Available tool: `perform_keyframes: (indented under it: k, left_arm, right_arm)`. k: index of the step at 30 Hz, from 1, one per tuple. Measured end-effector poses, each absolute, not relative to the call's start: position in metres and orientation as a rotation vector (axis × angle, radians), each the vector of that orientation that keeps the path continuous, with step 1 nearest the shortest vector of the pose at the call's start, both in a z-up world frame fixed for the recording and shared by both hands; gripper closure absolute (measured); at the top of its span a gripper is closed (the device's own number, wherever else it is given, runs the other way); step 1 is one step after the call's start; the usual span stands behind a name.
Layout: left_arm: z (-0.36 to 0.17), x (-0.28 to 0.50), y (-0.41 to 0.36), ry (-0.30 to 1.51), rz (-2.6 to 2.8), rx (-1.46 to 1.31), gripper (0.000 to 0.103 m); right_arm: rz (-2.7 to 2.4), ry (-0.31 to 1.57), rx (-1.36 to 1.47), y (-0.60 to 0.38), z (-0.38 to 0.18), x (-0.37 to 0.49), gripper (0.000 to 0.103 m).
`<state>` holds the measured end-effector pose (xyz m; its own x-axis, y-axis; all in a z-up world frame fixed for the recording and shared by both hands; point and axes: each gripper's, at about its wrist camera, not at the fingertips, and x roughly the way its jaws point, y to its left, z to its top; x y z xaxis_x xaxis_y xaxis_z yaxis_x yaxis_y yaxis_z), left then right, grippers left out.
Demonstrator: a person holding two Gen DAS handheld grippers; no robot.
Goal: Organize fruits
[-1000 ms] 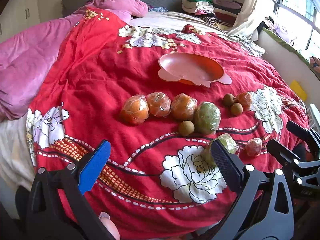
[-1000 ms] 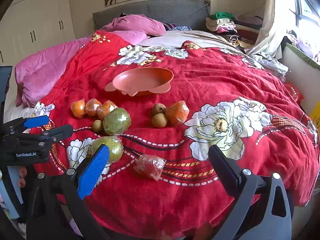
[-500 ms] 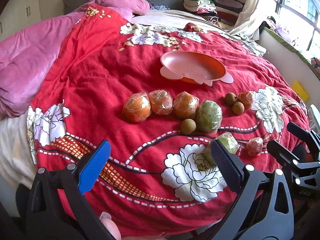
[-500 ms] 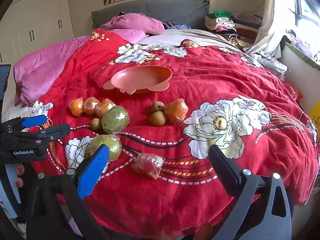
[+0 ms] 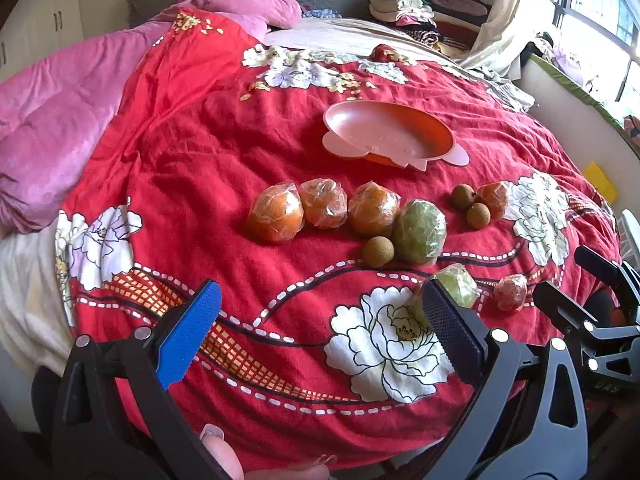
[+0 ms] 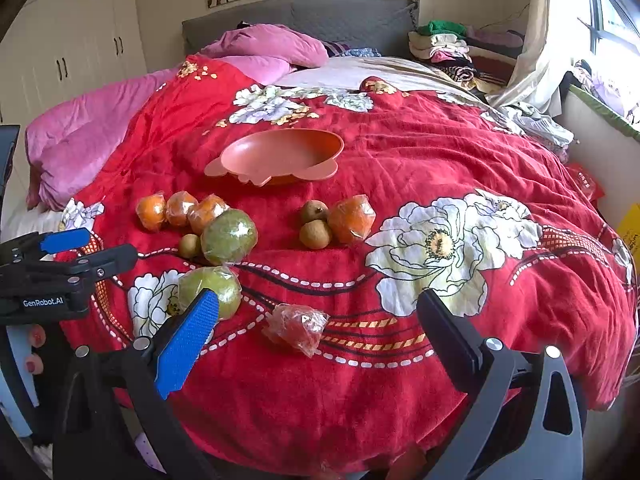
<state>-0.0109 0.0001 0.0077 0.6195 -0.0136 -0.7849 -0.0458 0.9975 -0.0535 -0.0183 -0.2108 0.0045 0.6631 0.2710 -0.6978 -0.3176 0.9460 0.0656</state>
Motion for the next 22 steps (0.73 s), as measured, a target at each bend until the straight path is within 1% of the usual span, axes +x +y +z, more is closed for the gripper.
perform_keyframes:
  k: [22]
  left_arm:
    - [0.0018, -0.0110, 0.0053, 0.946, 0.028, -0.115, 0.008]
  right_arm:
    - [0.330, 0.770, -0.065, -0.2127, 0.0045, -0.0191, 0.004]
